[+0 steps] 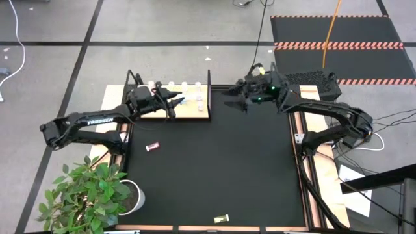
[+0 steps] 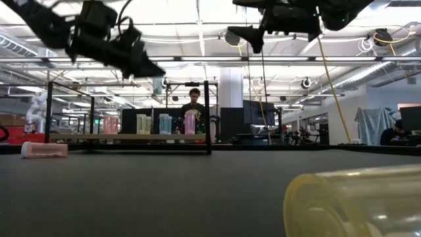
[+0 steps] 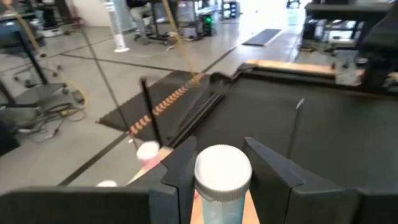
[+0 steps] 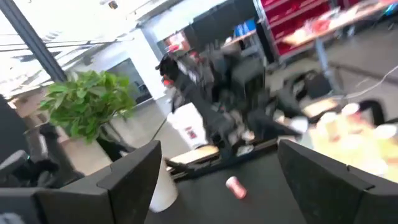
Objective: Pick and place medicine bottles onto shelf by color
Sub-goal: Put the blue pill bottle on the shelf aligned with the other blue pill bottles
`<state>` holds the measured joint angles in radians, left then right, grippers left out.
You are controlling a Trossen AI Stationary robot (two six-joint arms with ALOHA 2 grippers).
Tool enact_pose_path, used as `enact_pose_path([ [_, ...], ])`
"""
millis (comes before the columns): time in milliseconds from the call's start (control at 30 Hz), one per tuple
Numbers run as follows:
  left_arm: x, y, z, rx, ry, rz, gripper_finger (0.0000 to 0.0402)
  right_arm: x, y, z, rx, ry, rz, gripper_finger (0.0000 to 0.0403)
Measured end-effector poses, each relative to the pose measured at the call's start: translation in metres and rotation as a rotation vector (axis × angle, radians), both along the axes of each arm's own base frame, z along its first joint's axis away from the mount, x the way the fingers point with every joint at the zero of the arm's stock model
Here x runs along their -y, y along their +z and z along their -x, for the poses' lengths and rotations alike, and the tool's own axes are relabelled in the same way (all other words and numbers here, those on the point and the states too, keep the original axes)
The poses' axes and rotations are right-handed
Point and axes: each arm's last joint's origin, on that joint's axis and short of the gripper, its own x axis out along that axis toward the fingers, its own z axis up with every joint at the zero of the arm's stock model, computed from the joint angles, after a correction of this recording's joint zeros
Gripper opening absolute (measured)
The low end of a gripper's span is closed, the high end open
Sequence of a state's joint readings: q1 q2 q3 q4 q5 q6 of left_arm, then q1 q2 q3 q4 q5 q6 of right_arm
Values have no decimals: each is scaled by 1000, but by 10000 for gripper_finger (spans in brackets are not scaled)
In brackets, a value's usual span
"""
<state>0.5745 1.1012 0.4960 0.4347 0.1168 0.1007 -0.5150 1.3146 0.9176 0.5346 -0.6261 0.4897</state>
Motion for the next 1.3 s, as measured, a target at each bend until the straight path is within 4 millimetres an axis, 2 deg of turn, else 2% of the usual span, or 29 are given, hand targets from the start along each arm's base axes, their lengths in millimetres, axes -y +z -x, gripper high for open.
enact_pose_path([
  [200, -8, -45, 5, -47, 42, 29, 122, 12, 10, 15, 33, -113, 23, 315],
  [567, -21, -77, -14, -54, 29, 39, 122, 18, 10, 18, 26, -134, 14, 315],
  [867, -24, -87, -14, -101, 32, 38, 122, 17, 6, 18, -7, -132, -2, 315],
  [1300, -31, -87, -9, -89, 66, 67, 123, 17, 1, 17, -58, -132, -30, 315],
])
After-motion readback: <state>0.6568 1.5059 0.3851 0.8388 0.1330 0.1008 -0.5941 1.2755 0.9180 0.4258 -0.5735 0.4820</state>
